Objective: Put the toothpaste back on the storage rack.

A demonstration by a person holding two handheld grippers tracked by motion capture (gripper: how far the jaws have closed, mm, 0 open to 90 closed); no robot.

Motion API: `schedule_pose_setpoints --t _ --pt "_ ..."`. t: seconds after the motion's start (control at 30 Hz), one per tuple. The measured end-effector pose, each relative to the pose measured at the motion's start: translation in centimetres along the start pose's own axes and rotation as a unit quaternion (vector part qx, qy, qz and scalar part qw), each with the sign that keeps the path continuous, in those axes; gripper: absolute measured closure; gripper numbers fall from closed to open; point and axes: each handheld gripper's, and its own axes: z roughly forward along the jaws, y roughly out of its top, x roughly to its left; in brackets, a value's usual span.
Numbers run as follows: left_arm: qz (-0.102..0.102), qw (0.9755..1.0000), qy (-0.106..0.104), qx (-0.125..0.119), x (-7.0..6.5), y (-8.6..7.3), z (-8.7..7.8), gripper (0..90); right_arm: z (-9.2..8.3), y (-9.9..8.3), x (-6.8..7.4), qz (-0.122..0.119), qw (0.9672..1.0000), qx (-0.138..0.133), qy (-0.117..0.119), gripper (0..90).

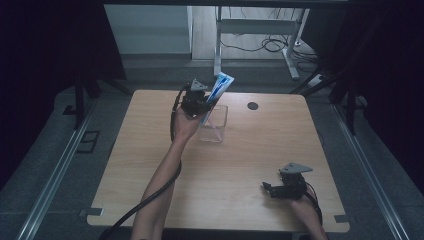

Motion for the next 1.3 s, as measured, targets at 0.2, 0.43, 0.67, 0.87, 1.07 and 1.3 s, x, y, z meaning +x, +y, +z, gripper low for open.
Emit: schedule_pose_setpoints --t 0.2,0.43,0.67,0.87,1.07,1.3 --pt "0.0 0.9999 0.006 -0.009 0.1 0.4 0.8 73.6 0.0 0.0 0.0 -0.001 1.0 0.0 0.001 13.3" --pt "0.006 0.9996 0.013 -0.026 0.1 0.9 1.6 73.5 0.0 0.0 0.0 -0.001 1.0 0.0 0.002 13.2" --pt "0.017 0.9993 0.015 -0.031 0.0 0.8 2.6 73.5 0.0 0.0 0.0 -0.002 1.0 0.0 0.003 13.3" --pt "0.026 0.999 0.019 -0.032 0.0 0.1 3.2 73.4 0.0 0.0 0.0 -0.003 1.0 0.0 0.004 13.3" --pt "0.033 0.999 0.016 -0.025 -0.1 -0.7 3.5 73.2 0.0 0.0 0.0 -0.003 1.0 0.0 0.004 13.3" --pt "0.039 0.9989 0.022 -0.014 -0.2 -1.5 3.7 73.0 0.0 0.0 0.0 -0.003 1.0 0.0 0.004 13.2"
